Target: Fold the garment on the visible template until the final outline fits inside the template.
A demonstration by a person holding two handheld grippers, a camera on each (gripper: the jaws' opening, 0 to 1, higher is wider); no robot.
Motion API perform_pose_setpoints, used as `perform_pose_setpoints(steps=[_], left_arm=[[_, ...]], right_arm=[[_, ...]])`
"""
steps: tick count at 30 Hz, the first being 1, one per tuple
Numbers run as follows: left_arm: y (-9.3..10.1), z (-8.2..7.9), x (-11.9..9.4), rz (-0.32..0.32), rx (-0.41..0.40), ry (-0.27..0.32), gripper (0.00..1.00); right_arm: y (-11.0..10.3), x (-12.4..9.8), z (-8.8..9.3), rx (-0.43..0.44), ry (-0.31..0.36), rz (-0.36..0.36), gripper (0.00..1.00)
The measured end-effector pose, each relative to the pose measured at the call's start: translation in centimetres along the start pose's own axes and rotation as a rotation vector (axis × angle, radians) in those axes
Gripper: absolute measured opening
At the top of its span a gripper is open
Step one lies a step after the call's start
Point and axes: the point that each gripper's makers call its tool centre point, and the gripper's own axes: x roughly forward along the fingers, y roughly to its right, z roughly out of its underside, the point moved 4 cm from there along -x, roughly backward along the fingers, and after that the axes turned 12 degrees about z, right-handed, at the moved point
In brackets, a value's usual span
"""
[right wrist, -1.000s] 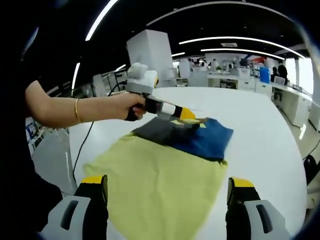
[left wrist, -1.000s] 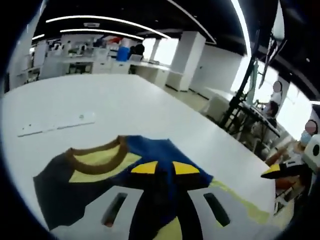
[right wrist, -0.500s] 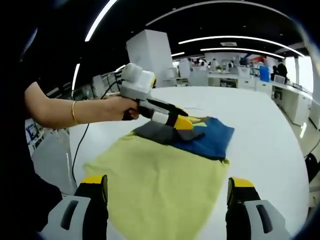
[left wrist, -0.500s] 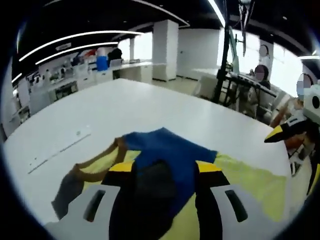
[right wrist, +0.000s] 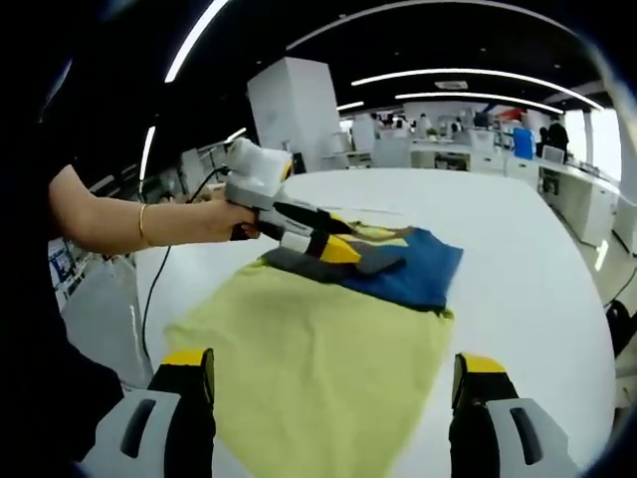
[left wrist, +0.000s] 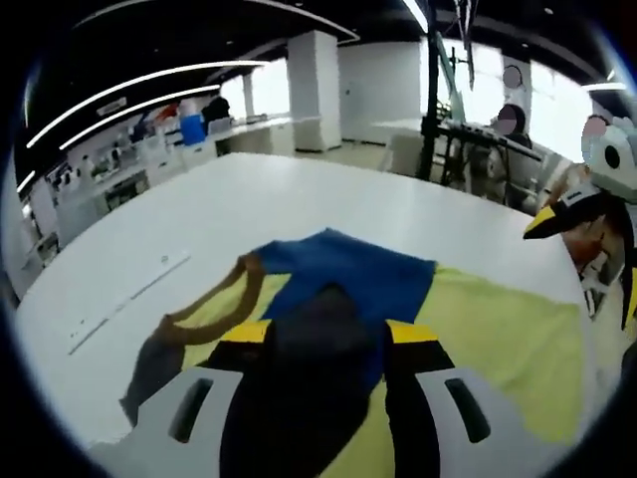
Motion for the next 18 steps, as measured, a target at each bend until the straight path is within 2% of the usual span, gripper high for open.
perform_pose_setpoints(steps=[6,10,18], left_arm=[[-0.9,0.3,-0.7,-0.023,0.058,-0.042,0.34],[-1.5,0.9,-0.9,-0.032,0.078,-0.075,0.26],[-2.7,1.9,-1.2,-0.047,0.117,-0.104,0.22]], right_arm=[[0.0,0.1,0.1,0.000,-0.003,0.003,0.99],[0.1,0.2,0.2,0.003,-0.007,0.002,0.99],[0.4,0.3,0.2,0.010,-0.012,0.014,0.99]])
